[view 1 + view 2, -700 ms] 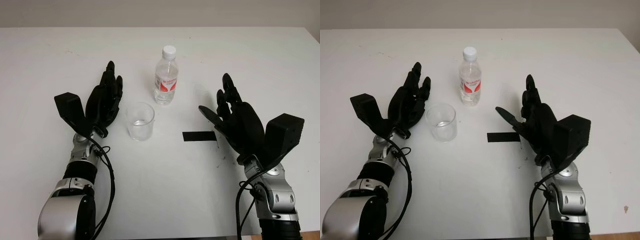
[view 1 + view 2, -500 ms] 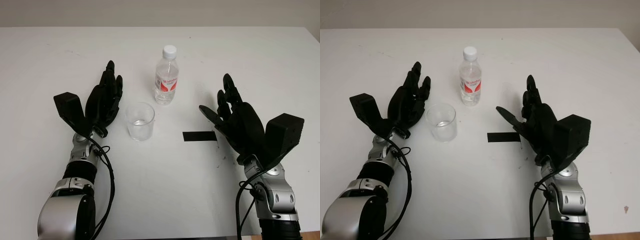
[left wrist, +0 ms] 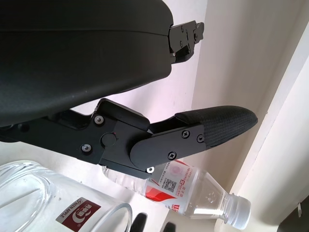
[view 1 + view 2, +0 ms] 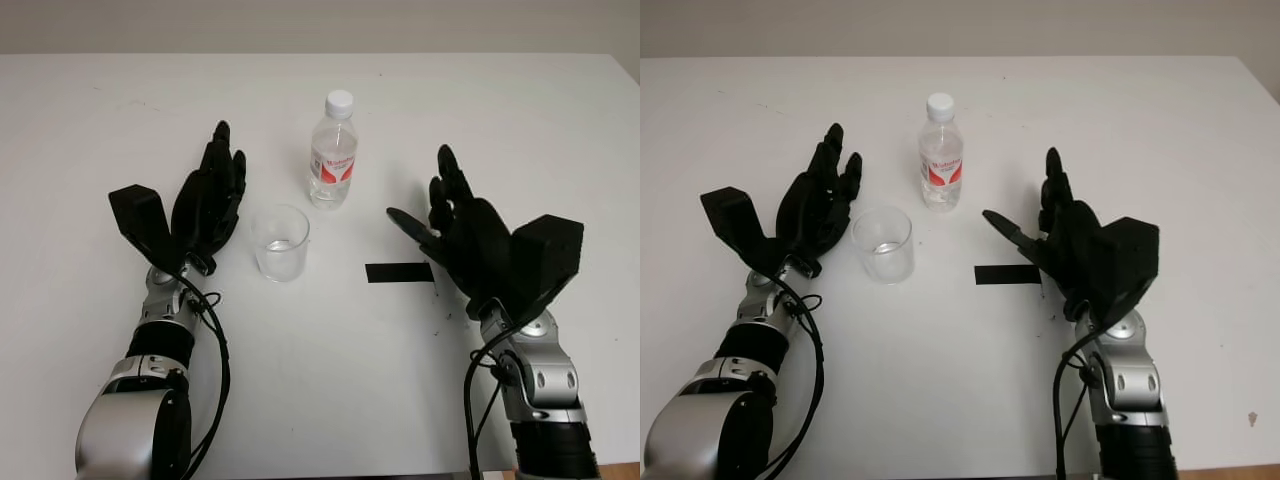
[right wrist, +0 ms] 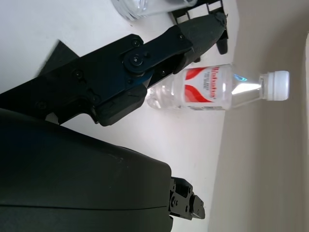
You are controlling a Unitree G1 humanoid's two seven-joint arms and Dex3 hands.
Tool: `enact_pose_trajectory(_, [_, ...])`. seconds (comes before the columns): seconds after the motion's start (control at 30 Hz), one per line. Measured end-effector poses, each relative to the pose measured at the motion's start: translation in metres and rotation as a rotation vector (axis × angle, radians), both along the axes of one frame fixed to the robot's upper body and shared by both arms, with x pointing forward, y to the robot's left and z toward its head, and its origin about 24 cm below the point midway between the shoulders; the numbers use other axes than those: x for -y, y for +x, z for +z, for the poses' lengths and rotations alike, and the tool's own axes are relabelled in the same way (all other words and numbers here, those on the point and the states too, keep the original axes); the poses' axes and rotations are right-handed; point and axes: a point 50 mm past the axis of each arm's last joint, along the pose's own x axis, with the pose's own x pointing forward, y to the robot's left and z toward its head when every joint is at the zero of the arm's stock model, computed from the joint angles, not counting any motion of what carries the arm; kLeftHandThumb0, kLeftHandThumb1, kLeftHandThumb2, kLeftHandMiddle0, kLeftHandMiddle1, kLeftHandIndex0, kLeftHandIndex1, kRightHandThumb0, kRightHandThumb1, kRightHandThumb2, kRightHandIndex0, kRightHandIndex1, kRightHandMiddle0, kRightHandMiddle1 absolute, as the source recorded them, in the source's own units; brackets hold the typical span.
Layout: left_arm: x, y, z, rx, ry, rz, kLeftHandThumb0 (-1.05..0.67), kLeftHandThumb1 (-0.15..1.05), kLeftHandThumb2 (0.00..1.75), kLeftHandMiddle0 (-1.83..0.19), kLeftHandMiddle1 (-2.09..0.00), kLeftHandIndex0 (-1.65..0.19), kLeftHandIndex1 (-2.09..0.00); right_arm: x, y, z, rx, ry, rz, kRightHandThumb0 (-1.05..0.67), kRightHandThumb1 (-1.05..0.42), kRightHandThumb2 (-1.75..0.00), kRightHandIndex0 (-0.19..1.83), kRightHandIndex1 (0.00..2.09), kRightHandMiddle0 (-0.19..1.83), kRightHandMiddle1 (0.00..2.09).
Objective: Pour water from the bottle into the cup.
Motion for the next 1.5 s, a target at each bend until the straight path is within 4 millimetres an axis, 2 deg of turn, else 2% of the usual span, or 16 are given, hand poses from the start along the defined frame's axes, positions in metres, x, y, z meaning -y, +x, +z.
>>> enact_pose_trajectory(0.3, [0.001,0.0,0.001,0.004,0.001,0.015,-0.83,1.05,0.68,0.19,0.0,0.19,0.0,-0.013,0.039,0.018,0.025,-0.041,0.05,-0.96,-0.87,-0.05,-0.19,0.0,-0.19,0.0])
enact_pose_trajectory(0.67, [0.002,-0.001,0.002,0.016,0.003,0.02,-0.84,1.05,0.69,0.19,0.0,0.19,0.0,-0.021,0.068,0.021,0.026,-0.113,0.063,-1.0,-0.86,-0.05,-0.19,0.0,-0.19,0.0])
enact_pose_trajectory(1.0, [0.002,-0.001,0.002,0.016,0.001,0.028,-0.83,1.05,0.66,0.19,0.0,0.19,0.0,-0.033,0.08,0.021,0.031,-0.165,0.095,-0.98,-0.88,-0.06,-0.19,0.0,-0.19,0.0])
enact_pose_trajectory(1.27, [0.003,-0.001,0.002,0.015,-0.002,0.035,-0.82,1.05,0.66,0.19,0.0,0.19,0.0,-0.049,0.088,0.029,0.047,-0.221,0.138,-0.99,-0.9,-0.06,-0.19,0.0,-0.19,0.0])
enact_pose_trajectory(1.5, [0.004,-0.001,0.003,0.017,-0.003,0.041,-0.83,1.05,0.66,0.19,0.0,0.19,0.0,-0.056,0.091,0.024,0.016,-0.256,0.148,-0.99,-0.91,-0.06,-0.19,0.0,-0.19,0.0])
